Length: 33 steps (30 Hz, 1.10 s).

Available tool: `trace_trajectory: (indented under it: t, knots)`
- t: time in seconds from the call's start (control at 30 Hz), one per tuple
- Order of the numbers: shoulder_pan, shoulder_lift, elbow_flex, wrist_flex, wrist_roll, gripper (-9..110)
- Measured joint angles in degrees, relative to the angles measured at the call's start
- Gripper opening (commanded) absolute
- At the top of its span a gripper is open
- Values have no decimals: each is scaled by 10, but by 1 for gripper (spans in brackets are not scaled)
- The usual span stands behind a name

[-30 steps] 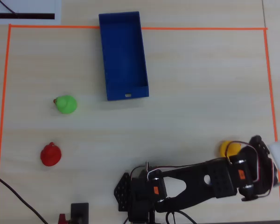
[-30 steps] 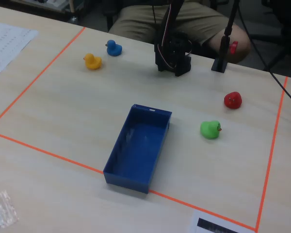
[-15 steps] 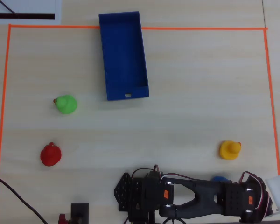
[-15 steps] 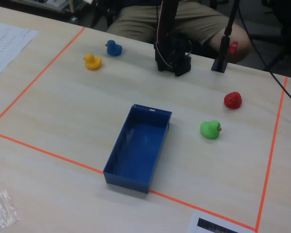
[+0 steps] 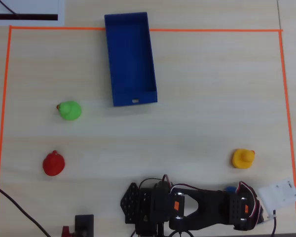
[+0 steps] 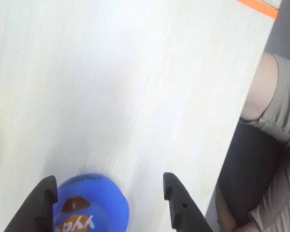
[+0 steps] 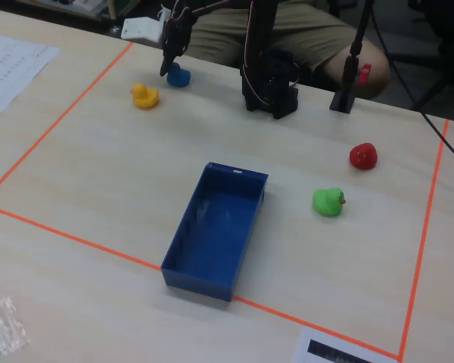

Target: Grasp blue duck and put it into box.

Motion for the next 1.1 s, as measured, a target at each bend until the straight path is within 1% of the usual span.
trace_trajectory:
  t: [0.17,0.5,0.53,0.57,0.6,0.63,0.73,0.93,1.1]
  knots:
    - [-4,0,19,-11,1,30]
    - [-6,1,119,-117,2,30]
    - [-5,2,125,-127,2,29]
    - [-5,3,132,-137,2,24]
    - [-5,4,138,-147,0,7]
    - [-5,4,142,-156,-2,0]
    - [-1,4,161,-183,-4,0]
    - [20,2,185,-184,-42,0]
    - [25,-1,185,-169,-40,0]
